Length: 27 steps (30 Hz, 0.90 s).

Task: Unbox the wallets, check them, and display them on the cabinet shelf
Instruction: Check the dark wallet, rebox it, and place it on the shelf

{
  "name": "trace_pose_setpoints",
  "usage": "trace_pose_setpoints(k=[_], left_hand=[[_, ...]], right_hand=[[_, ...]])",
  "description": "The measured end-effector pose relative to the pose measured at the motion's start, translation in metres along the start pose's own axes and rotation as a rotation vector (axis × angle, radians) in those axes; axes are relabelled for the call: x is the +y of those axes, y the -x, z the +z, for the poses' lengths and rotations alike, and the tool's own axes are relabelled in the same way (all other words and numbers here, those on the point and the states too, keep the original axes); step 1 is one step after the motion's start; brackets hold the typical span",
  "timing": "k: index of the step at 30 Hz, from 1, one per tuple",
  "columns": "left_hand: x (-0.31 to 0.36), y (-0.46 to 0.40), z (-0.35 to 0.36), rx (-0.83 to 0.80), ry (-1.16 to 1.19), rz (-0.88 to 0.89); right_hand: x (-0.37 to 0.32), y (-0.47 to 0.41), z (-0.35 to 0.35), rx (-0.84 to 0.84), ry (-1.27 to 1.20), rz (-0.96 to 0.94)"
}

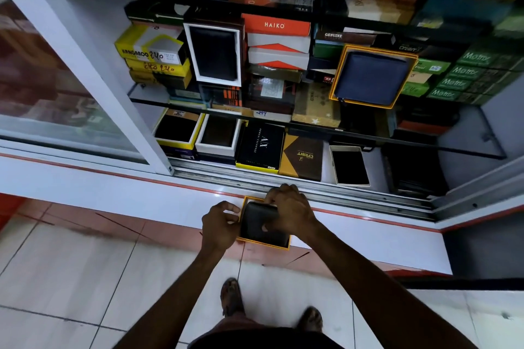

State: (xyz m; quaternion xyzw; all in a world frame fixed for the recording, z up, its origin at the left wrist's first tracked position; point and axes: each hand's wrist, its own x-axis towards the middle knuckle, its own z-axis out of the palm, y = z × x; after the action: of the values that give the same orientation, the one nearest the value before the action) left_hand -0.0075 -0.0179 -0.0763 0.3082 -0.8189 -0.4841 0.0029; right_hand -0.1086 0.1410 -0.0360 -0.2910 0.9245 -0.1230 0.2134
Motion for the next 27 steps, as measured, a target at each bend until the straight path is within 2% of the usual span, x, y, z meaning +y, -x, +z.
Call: trace_pose_setpoints(k=[9, 12, 15, 17, 20, 21, 24, 27], left_hand=[[0.0, 0.0, 0.004, 0.028, -0.061, -0.012], [0.006, 0.002, 0.001, 0.108, -0.129, 0.071], [0.035, 0.012, -0.007, 0.192, 0.005, 0.1], [0.063, 0.017, -0.012, 0.08, 0.13, -0.046], [0.1, 0.024, -0.019, -0.25, 0.559, -0.404], [0.108, 0.025, -0.021, -0.332, 0.668, -0.467], [0.127, 0.029, -0.021, -0.414, 0.795, -0.467], [0.141, 0.032, -0.018, -0.362, 0.848, -0.444]], right_hand=[[0.006, 0.009, -0.024, 0.034, -0.354, 0.101], [0.012, 0.017, -0.042, 0.045, -0.764, 0.225], [0.018, 0.027, -0.058, 0.009, -1.154, 0.317], [0.02, 0.035, -0.069, -0.047, -1.316, 0.374], [0.02, 0.043, -0.079, -0.075, -1.462, 0.418], [0.019, 0.045, -0.081, -0.061, -1.472, 0.419], [0.01, 0.054, -0.088, 0.021, -1.447, 0.397], [0.002, 0.065, -0.096, 0.136, -1.373, 0.382]])
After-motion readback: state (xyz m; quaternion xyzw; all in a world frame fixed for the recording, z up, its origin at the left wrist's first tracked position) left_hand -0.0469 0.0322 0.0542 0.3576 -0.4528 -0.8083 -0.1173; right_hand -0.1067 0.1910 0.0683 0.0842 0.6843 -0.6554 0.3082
